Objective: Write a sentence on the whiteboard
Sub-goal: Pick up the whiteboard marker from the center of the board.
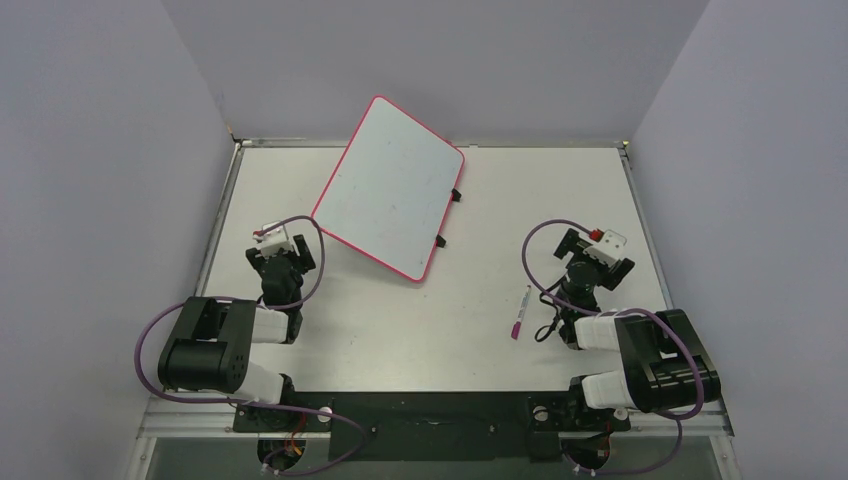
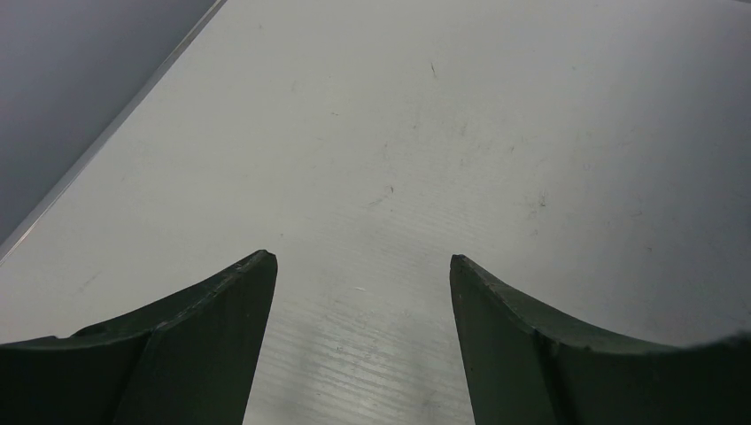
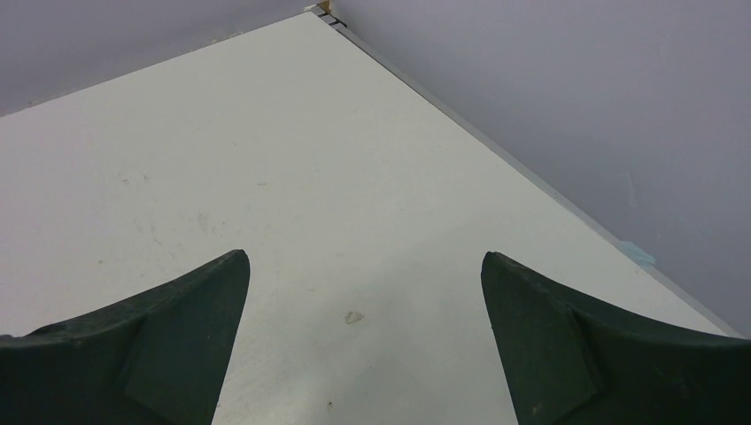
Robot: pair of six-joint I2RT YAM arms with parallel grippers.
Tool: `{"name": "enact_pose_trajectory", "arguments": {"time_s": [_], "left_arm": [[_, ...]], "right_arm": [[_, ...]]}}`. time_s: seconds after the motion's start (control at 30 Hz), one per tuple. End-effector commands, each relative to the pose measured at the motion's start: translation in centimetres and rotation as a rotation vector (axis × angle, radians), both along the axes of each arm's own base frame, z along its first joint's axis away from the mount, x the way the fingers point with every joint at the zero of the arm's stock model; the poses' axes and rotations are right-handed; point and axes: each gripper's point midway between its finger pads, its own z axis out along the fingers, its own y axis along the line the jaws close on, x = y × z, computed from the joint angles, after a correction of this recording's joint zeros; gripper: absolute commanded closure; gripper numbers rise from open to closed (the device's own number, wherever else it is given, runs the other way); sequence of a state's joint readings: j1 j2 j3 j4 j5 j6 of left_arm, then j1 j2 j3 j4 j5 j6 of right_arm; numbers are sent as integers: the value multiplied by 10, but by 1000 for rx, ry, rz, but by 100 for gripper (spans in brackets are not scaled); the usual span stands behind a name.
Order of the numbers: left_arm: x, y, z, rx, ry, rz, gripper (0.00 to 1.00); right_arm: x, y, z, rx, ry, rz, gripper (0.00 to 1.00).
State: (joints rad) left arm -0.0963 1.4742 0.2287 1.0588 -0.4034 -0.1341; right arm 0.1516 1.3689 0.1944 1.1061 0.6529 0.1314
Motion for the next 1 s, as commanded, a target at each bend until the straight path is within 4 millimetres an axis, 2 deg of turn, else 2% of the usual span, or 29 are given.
{"name": "enact_pose_trajectory", "arguments": {"time_s": [0.0, 0.2, 0.5, 0.6, 0.63, 0.67, 0.7, 0.73, 0.77, 0.83, 0.87, 0.9, 0.97], "left_arm": [[10, -3, 21, -5, -76, -16, 31], [6, 5, 27, -27, -86, 37, 31], [0, 6, 29, -28, -114, 36, 31], [-5, 10, 37, -13, -129, 61, 31], [-1, 12, 48, -32, -149, 79, 31], [-6, 17, 49, -32, -109, 113, 31], [-5, 19, 64, -34, -107, 127, 31], [-6, 23, 72, -30, -115, 145, 31], [-9, 24, 88, -33, -139, 155, 31], [-19, 32, 108, -59, -183, 210, 29], [-23, 35, 113, -71, -196, 225, 28], [-32, 39, 122, -112, -229, 265, 28], [-46, 45, 131, -197, -287, 324, 28]], "right_arm": [[-2, -3, 15, 1, -69, -25, 0], [-1, -2, 15, 0, -63, -20, 0], [0, -2, 15, 4, -61, -15, 0], [1, -1, 17, 6, -61, -14, 0], [0, -3, 18, 2, -60, -22, 0], [-1, -6, 25, -1, -55, -57, 0], [3, -2, 43, -4, -67, -87, 0], [-2, -1, 48, -21, -24, -88, 0], [-5, 2, 70, -20, -73, -105, 0], [-8, 5, 100, 61, -190, -120, 0], [-8, 6, 108, 95, -218, -114, 0], [-2, 15, 125, 149, -251, -60, 0], [5, 29, 147, 218, -269, 25, 0]]}}
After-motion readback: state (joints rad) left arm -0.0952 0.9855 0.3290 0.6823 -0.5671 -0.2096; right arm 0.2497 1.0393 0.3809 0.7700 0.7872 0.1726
